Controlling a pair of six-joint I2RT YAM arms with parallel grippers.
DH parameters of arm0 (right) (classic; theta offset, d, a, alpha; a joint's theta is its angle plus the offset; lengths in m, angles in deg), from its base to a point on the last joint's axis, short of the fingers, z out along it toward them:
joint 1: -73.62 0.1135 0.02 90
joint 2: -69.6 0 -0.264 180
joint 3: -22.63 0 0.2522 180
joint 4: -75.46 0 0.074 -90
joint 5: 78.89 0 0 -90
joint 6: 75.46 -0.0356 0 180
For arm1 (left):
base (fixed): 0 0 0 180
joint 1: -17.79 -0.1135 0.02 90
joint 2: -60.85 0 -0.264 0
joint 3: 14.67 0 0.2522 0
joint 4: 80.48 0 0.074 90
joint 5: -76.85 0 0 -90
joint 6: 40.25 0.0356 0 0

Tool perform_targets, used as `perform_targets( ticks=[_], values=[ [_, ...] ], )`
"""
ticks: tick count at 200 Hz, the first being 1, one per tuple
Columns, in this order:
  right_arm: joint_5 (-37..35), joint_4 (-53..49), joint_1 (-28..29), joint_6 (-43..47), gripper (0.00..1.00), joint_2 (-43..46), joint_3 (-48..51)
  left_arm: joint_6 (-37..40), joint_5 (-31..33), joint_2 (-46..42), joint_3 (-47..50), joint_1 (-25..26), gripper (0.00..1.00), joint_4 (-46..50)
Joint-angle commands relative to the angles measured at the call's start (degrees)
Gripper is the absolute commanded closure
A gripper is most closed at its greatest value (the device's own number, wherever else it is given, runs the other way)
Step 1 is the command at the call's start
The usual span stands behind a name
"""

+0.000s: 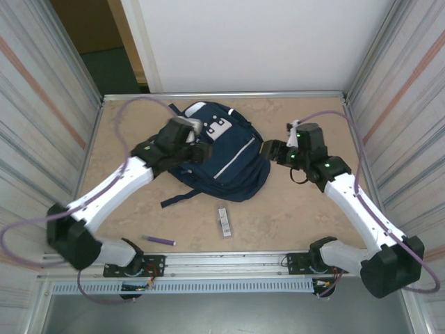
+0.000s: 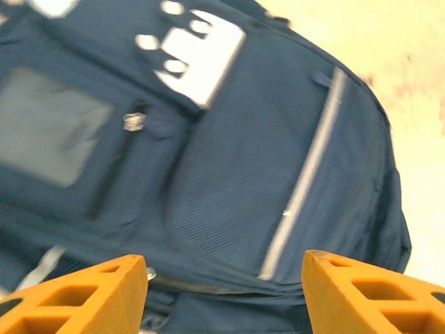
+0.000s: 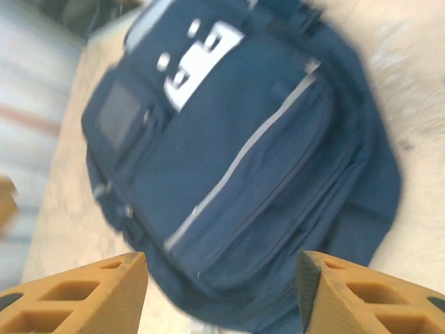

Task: Pack the student bag

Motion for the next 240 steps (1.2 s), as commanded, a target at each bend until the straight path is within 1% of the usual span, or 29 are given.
perform_targets(
  ticks=[1, 13, 26, 44, 54, 70, 85, 100, 119, 133, 144, 155, 161, 178, 189, 195, 217, 240],
  values=[
    [0.5, -6.6, 5.3, 7.4, 0.41, -3.8, -2.8, -9.0, -7.9, -4.5, 8.0, -6.5, 0.40, -3.4],
    [1.3, -6.2, 7.5, 6.9, 0.41, -6.1, -3.5, -10.6, -11.9, -6.3, 12.0, -9.6, 0.39, -7.2],
    [0.5, -6.4, 10.4, 6.5, 0.40, -8.5, -4.5, -10.9, -13.9, -6.9, 14.4, -11.8, 0.38, -10.3],
    [-3.3, -6.3, 13.9, 5.7, 0.40, -11.1, -5.3, -10.6, -15.6, -4.6, 14.1, -13.9, 0.36, -10.3],
    [-4.5, -6.0, 15.3, 5.0, 0.40, -12.2, -5.5, -10.4, -15.5, -2.4, 13.5, -14.4, 0.36, -9.9],
    [-4.9, -5.6, 16.7, 4.2, 0.40, -13.1, -5.4, -10.7, -15.5, 1.1, 13.4, -15.2, 0.36, -11.3],
    [-6.8, -5.5, 17.7, 3.5, 0.40, -13.2, -4.7, -11.1, -15.0, 5.0, 13.0, -15.9, 0.36, -12.6],
    [-7.4, -5.8, 18.0, 2.5, 0.41, -12.7, -3.9, -11.6, -16.8, 9.2, 11.5, -16.9, 0.37, -13.1],
    [-7.6, -6.0, 18.5, 2.2, 0.42, -11.7, -3.1, -13.1, -20.1, 14.1, 10.8, -17.7, 0.43, -16.6],
    [-8.7, -5.5, 18.8, 1.3, 0.42, -10.6, -2.0, -14.6, -20.7, 17.1, 9.8, -17.7, 0.43, -17.8],
    [-8.8, -4.0, 18.9, 0.3, 0.43, -9.6, -0.9, -15.7, -21.0, 19.3, 9.1, -17.8, 0.46, -18.2],
    [-7.8, -2.4, 18.9, -0.8, 0.44, -9.1, 0.1, -16.7, -21.3, 20.7, 8.5, -17.8, 0.50, -18.2],
    [-7.0, -1.6, 18.8, -1.2, 0.45, -9.1, 0.3, -17.2, -21.5, 21.2, 8.5, -17.7, 0.54, -18.5],
    [-6.7, -0.7, 19.4, -1.3, 0.46, -9.5, 0.2, -18.6, -20.3, 20.6, 9.5, -17.5, 0.75, -19.3],
    [-7.6, -0.8, 20.2, -1.3, 0.46, -10.4, -0.4, -19.6, -19.6, 18.6, 10.6, -17.3, 0.86, -19.4],
    [-7.5, -0.6, 20.6, -1.4, 0.46, -11.0, -0.7, -19.9, -19.5, 17.1, 11.4, -17.3, 0.90, -19.4],
    [-6.9, 0.6, 24.8, -1.3, 0.46, -14.6, -3.0, -22.4, -20.5, 11.1, 13.9, -16.6, 1.00, -19.0],
    [-8.1, 2.2, 30.7, 0.6, 0.47, -20.2, -8.5, -24.2, -20.0, 5.8, 15.3, -14.0, 1.00, -18.8]
  ],
)
